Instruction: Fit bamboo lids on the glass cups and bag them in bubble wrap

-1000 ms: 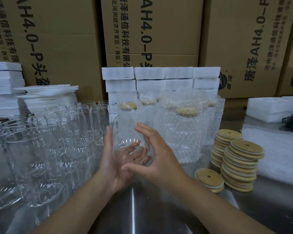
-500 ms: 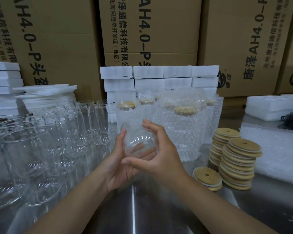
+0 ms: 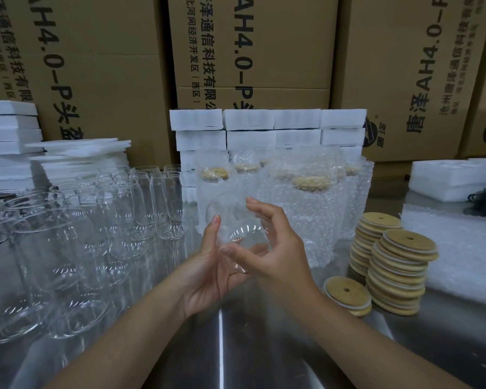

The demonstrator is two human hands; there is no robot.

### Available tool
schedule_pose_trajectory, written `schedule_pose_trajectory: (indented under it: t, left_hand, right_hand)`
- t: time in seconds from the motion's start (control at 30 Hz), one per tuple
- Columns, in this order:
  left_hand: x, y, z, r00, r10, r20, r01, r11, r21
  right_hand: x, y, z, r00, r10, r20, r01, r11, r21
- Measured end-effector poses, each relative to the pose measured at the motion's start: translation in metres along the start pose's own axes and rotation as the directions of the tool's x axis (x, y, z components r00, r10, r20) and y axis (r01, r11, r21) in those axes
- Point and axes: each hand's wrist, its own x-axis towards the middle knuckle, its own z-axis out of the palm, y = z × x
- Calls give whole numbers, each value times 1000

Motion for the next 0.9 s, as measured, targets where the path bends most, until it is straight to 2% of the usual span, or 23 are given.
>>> schedule_pose_trajectory:
  t: [0.17, 0.53, 0.8, 0.9]
  left_hand:
    - [-1, 1, 3, 998, -12, 55, 11, 1000, 29]
    - [2, 0, 3, 998, -14, 63, 7, 994, 110]
    - [7, -4, -2, 999, -35, 12, 34, 995, 91]
    - [7, -5, -4, 997, -73, -14, 74, 979, 188]
  right_hand:
    - [0, 1, 1, 999, 27, -42, -26, 999, 36]
    - [1, 0, -1, 996, 39, -75, -32, 995, 92]
    - [2, -4, -1, 982, 81, -170, -63, 992, 107]
    - [3, -6, -2, 976, 70, -206, -52, 995, 91]
